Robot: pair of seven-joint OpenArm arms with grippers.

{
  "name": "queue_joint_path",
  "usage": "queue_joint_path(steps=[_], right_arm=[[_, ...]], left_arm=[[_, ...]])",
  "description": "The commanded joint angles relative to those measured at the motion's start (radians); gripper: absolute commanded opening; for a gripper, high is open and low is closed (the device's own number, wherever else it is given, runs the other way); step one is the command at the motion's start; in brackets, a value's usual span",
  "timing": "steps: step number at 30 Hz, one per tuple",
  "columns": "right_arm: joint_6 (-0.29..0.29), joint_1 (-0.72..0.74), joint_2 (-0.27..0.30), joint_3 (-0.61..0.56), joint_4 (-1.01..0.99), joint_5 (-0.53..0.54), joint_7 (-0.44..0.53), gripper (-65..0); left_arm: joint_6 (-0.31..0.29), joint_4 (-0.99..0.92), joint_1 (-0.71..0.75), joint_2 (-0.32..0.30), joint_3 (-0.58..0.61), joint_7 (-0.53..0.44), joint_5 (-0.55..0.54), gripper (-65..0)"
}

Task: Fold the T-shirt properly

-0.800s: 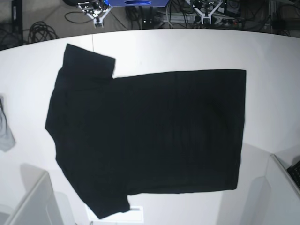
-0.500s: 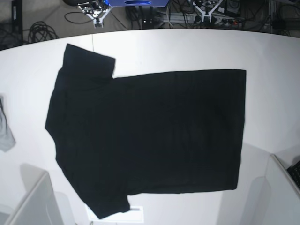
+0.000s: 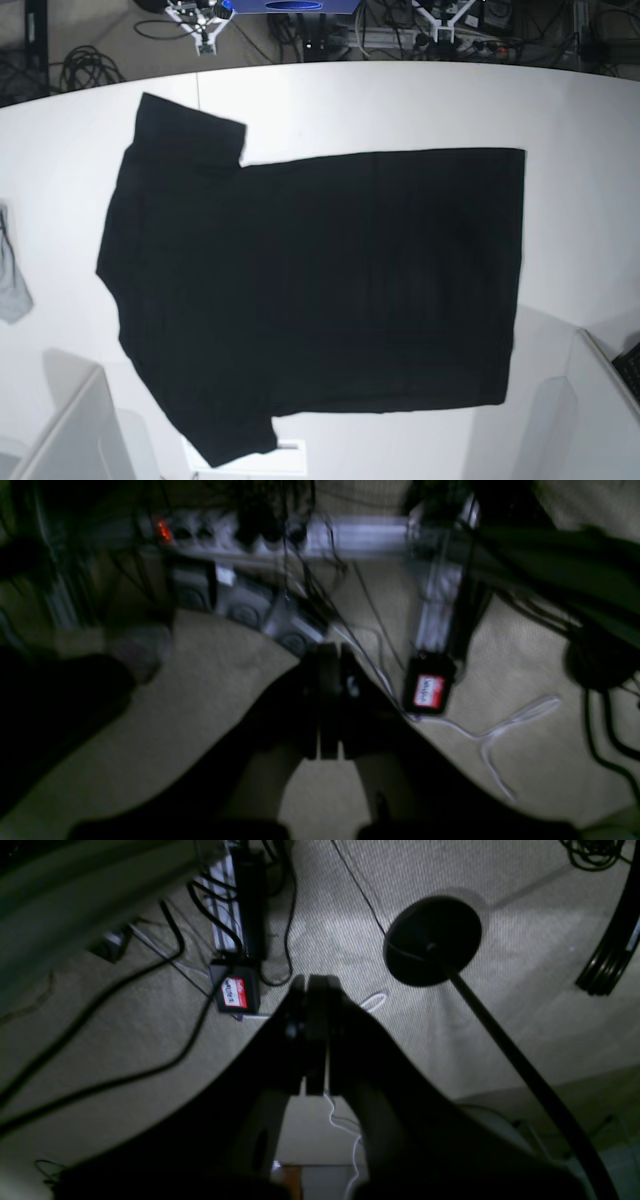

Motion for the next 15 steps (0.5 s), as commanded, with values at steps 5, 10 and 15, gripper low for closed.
queue_joint_path(steps=[5,10,15], right_arm=[[-0.007,-0.116,0.029,0.049,0.121,0.006,0.001,-65.0],[-0.007,-0.233,0.029,0.161,0.26,0.006,0.001,-65.0],[-0.007,-0.343,0.024,0.232,0.427,0.006,-0.002,-65.0]], left_arm=[[0.005,0.144,0.119,-0.057,0.0,-0.005,0.002,-65.0],[0.005,0.294,0.239,-0.102,0.0,-0.013,-0.007,-65.0],[0.005,0.483,0.369,-0.117,-0.012,-0.01,-0.001,-65.0]])
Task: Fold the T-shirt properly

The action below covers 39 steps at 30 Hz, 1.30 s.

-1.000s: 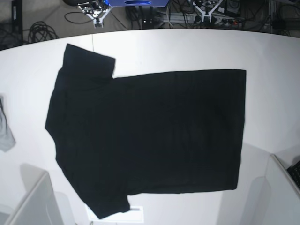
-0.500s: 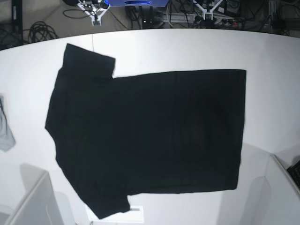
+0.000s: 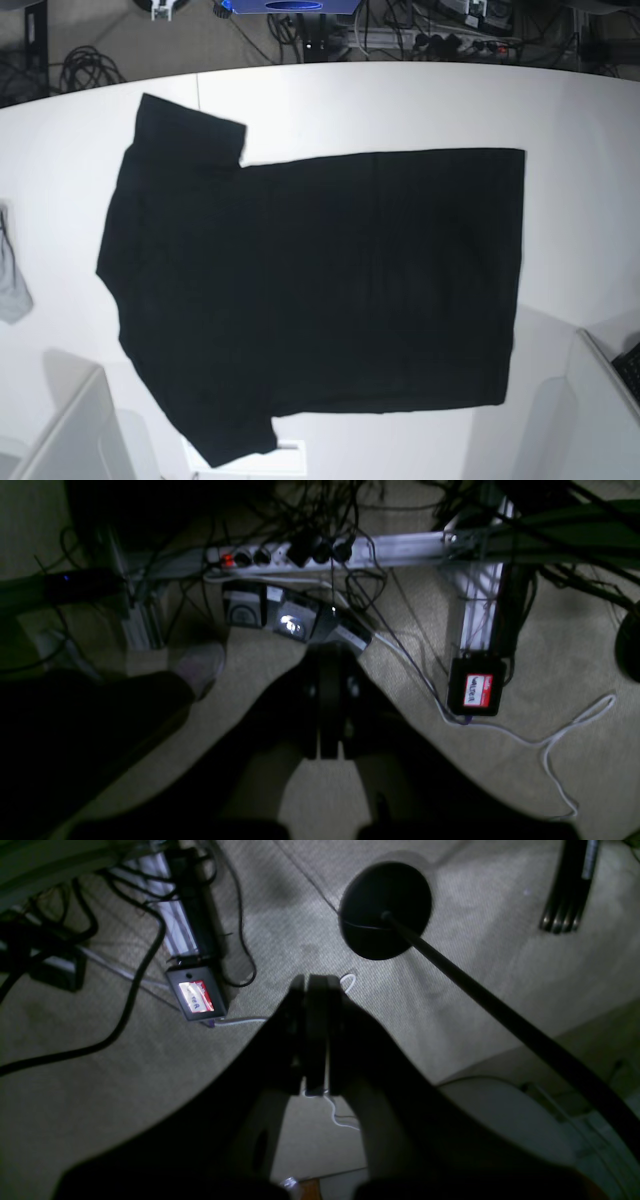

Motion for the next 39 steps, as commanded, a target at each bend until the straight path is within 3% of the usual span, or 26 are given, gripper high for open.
queue_joint_path(steps=[1,5,15,19,22,25,29,33,34,36,39], right_arm=[[-0.007,-0.03,0.006,0.019,0.041,0.002,0.003,-65.0],[-0.007,-0.091,-0.025,0.108,0.209,0.002,-0.101,-65.0],[-0.006,-0.225,-0.123,0.285,0.733,0.001,-0.247,-65.0],[-0.006,-0.219,-0.162,0.338,0.897,-0.001,-0.322,-65.0],[-0.006,-0.2,-0.165,0.343,1.009,0.001,-0.379,-65.0],[-0.006,-0.165,-0.166,0.337,1.092,0.002,-0.436,-65.0],[-0.006,-0.091,-0.182,0.337,1.155,0.004,-0.534,-65.0],[-0.004,-0.059,-0.189,0.337,1.217,0.12,-0.58,-65.0],[-0.004,-0.059,-0.188,0.337,1.232,0.163,-0.592,-61.4],[-0.004,-0.047,-0.179,0.335,1.256,0.255,-0.612,-48.3],[-0.004,-0.019,-0.156,0.335,1.25,0.37,-0.641,-39.0]], left_arm=[[0.005,0.045,0.04,-0.021,-0.001,-0.008,-0.004,-65.0],[0.005,0.198,0.141,-0.04,-0.022,-0.007,-0.009,-65.0],[0.005,0.631,0.348,-0.015,-0.294,-0.005,-0.007,-65.0],[0.005,0.801,0.396,-0.017,-0.308,0.001,-0.009,-65.0],[0.005,0.892,0.409,-0.017,-0.308,0.071,-0.009,-65.0],[0.005,0.95,0.403,-0.017,-0.308,0.133,-0.011,-65.0],[0.005,0.991,0.353,-0.014,-0.302,0.142,-0.011,-65.0],[0.005,1.034,0.343,-0.014,-0.303,0.144,-0.011,-65.0],[0.005,1.041,0.342,-0.014,-0.308,0.144,-0.011,-65.0],[0.005,1.042,0.333,-0.015,-0.311,0.144,-0.032,-65.0],[0.005,1.033,0.294,-0.02,-0.311,0.145,-0.173,-65.0]])
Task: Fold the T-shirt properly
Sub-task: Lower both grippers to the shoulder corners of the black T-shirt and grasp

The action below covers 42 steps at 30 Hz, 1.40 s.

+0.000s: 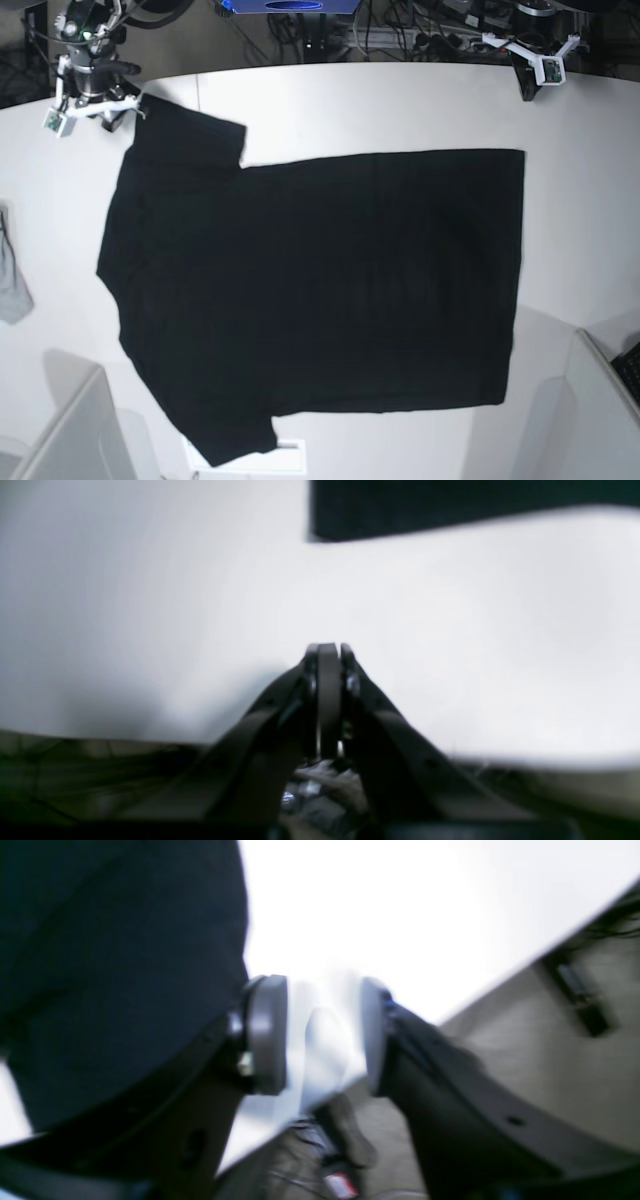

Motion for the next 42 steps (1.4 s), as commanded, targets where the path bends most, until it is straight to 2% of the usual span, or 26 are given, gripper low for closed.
queue_joint_path(steps=[1,4,9,12,15,21,26,28,31,35,37,39,42], right_arm=[[-0.004,0.011,0.009,0.007,0.017,0.04,0.008,-37.5],[-0.004,0.034,0.013,0.01,0.016,0.117,-0.031,-34.2],[-0.004,0.083,0.066,0.011,-0.029,0.207,-0.111,-24.8],[-0.004,0.091,0.081,0.011,-0.067,0.227,-0.123,-23.1],[-0.004,0.091,0.081,0.011,-0.104,0.224,-0.121,-23.1],[-0.004,0.068,0.072,0.001,-0.162,0.222,-0.123,-23.3],[-0.004,0.019,0.079,-0.098,-0.165,0.219,-0.118,-23.4],[-0.004,0.016,0.079,-0.116,-0.168,0.219,-0.117,-26.1],[-0.004,0.014,0.079,-0.118,-0.168,0.218,-0.104,-33.2],[-0.004,0.014,0.079,-0.118,-0.17,0.218,-0.107,-38.9],[-0.004,0.014,0.079,-0.118,-0.17,0.218,-0.112,-41.9],[-0.004,0.016,0.079,-0.118,-0.171,0.218,-0.112,-46.2],[-0.004,0.022,0.081,-0.118,-0.2,0.218,-0.114,-57.0]], left_arm=[[0.005,0.01,0.01,-0.01,-0.006,-0.025,-0.049,-65.0],[0.005,0.01,0.003,-0.028,-0.006,-0.025,-0.159,-65.0],[0.005,0.01,0.001,-0.04,-0.026,-0.025,-0.178,-38.8],[0.003,0.01,0.001,-0.037,-0.064,-0.025,-0.179,-29.9],[0.003,0.01,0.003,-0.037,-0.093,-0.025,-0.182,-27.0],[0.003,0.01,-0.003,-0.039,-0.101,-0.025,-0.182,-26.7],[0.003,0.019,-0.013,-0.037,-0.092,-0.025,-0.182,-26.5],[0.003,0.019,-0.032,-0.037,-0.09,-0.008,-0.184,-26.5],[0.002,0.014,-0.088,-0.037,-0.095,0.098,-0.184,-26.5],[-0.077,0.011,-0.168,-0.031,-0.104,0.222,-0.184,-26.5],[-0.09,0.011,-0.2,-0.03,-0.104,0.268,-0.184,-26.5],[-0.09,0.008,-0.235,-0.005,-0.104,0.324,-0.184,-26.5],[-0.093,0.007,-0.273,0.024,-0.144,0.394,-0.184,-26.5]])
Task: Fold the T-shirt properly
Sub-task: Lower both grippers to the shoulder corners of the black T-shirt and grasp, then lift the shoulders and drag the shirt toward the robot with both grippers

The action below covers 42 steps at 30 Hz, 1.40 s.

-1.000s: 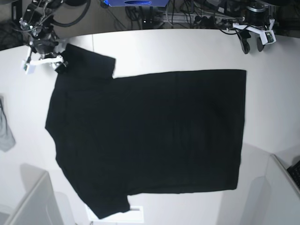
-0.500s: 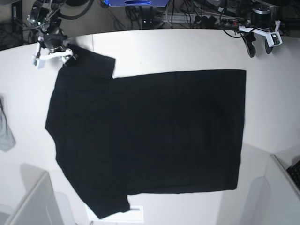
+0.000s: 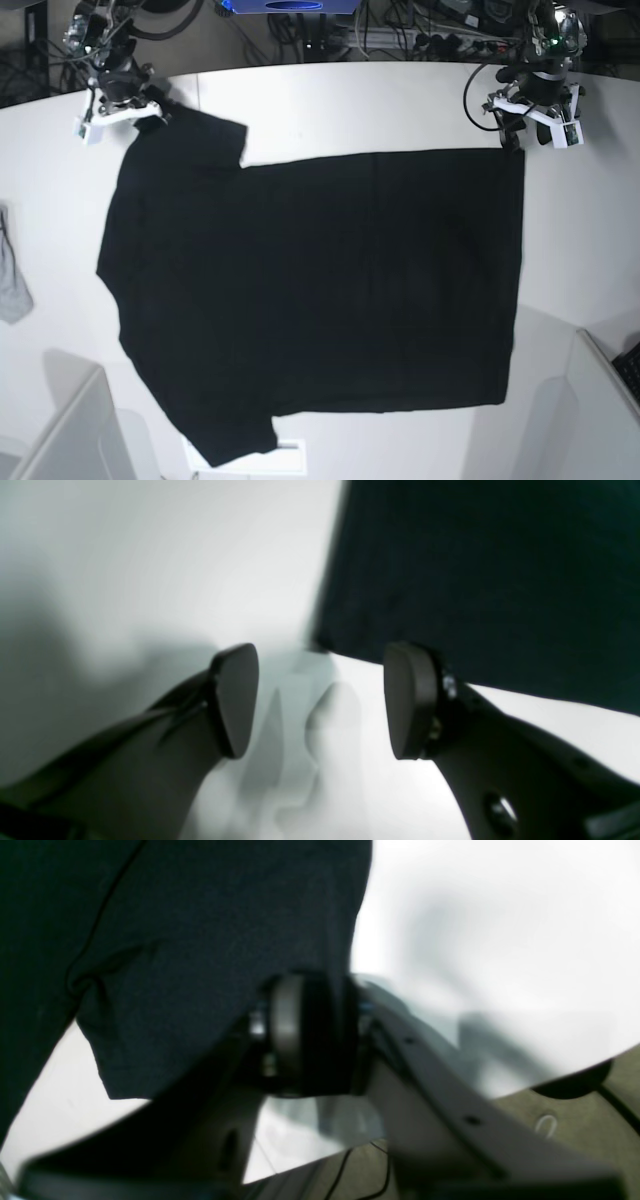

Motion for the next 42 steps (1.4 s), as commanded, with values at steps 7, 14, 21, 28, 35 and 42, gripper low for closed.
queue_joint_path(steps=[7,14,21,28,35,42], right_arm=[[-0.009,0.012,0.023,-0.001,-0.109,-0.013,-0.061,-65.0],[-0.009,0.012,0.024,-0.001,-0.099,-0.013,-0.061,-65.0],[-0.009,0.008,0.024,0.001,-0.098,-0.013,-0.061,-65.0],[-0.009,0.007,0.024,-0.002,-0.098,-0.013,-0.061,-65.0],[-0.009,0.005,0.024,-0.001,-0.098,-0.014,-0.058,-65.0],[-0.009,-0.015,0.024,0.001,-0.043,-0.014,-0.053,-65.0]], left_arm=[[0.007,-0.035,-0.072,0.016,-0.052,0.084,0.002,-26.5],[0.007,-0.098,-0.123,0.019,-0.049,0.092,0.002,-27.5],[0.007,-0.106,-0.148,0.04,-0.049,0.092,0.002,-27.6],[0.007,-0.118,-0.163,0.039,-0.003,0.092,0.002,-27.8],[0.008,-0.12,-0.163,0.039,0.017,0.092,0.002,-56.3],[0.008,-0.117,-0.157,0.031,0.015,0.092,0.011,-65.0]])
